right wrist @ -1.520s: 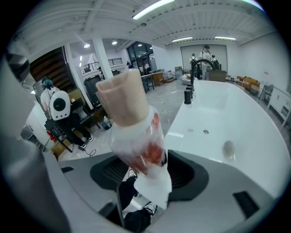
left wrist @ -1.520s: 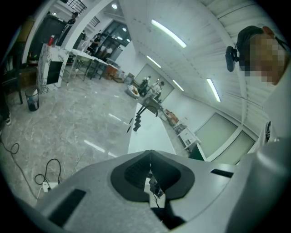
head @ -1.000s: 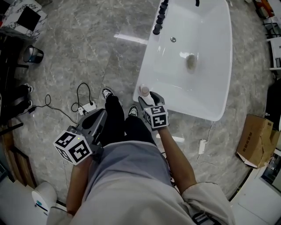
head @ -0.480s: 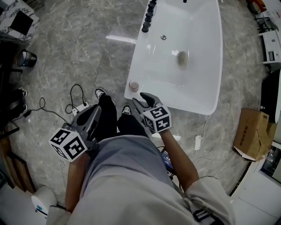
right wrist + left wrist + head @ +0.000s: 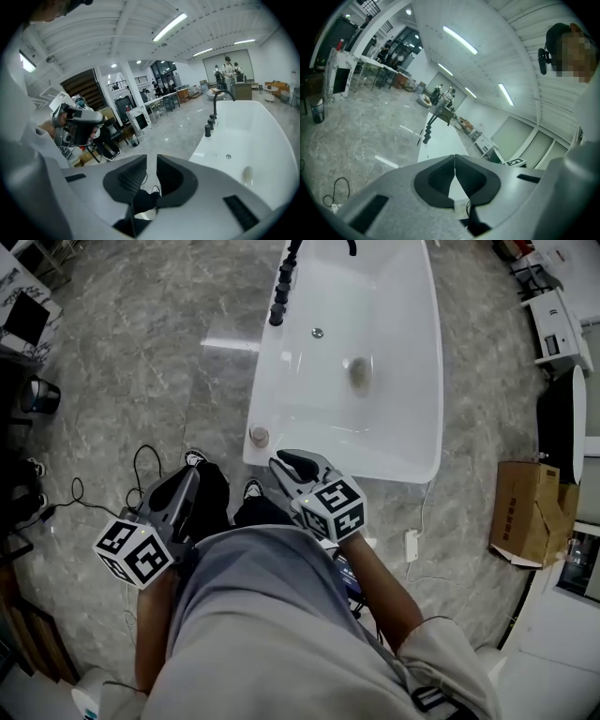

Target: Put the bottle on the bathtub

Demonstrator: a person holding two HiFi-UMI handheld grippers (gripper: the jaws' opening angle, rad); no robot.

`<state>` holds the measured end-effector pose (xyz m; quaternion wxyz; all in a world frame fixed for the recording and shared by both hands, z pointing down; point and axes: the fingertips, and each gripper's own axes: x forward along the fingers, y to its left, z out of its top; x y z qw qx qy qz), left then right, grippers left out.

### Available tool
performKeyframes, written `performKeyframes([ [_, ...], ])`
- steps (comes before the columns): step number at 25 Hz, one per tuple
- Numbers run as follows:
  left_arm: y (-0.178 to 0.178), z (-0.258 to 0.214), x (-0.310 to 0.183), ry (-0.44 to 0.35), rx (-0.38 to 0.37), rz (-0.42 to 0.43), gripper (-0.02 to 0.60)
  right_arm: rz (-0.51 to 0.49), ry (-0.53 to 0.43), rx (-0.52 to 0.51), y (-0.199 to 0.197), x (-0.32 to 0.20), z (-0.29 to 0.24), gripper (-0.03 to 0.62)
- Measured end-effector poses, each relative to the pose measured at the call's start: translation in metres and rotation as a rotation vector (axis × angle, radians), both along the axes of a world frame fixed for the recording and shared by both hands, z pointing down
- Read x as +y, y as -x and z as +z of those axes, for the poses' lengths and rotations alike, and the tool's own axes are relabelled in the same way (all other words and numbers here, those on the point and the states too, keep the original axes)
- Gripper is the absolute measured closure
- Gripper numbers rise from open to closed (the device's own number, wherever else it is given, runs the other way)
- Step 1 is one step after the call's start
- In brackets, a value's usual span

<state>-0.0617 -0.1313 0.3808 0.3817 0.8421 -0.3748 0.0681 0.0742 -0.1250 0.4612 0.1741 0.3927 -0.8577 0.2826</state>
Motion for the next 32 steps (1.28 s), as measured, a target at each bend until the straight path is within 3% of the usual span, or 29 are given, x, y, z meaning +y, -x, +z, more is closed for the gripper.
performKeyframes([
  [8, -0.013, -0.007, -0.004, -0.031, 0.049, 0.026, 0.574, 0.024, -0.048, 0.019, -0.015, 0.006, -0.036, 0.576],
  [14, -0.012, -0.005, 0.0, -0.036, 0.021, 0.044, 0.574, 0.043, -0.019, 0.008, -0.024, 0.01, -0.035, 0.579],
  [21, -0.021, 0.001, 0.013, -0.031, -0.007, 0.127, 0.574, 0.035, -0.009, 0.03, -0.019, 0.012, -0.028, 0.579],
  [32, -0.016, 0.004, 0.02, -0.012, -0.021, 0.127, 0.574, 0.008, 0.028, 0.05, -0.014, 0.019, -0.024, 0.579],
])
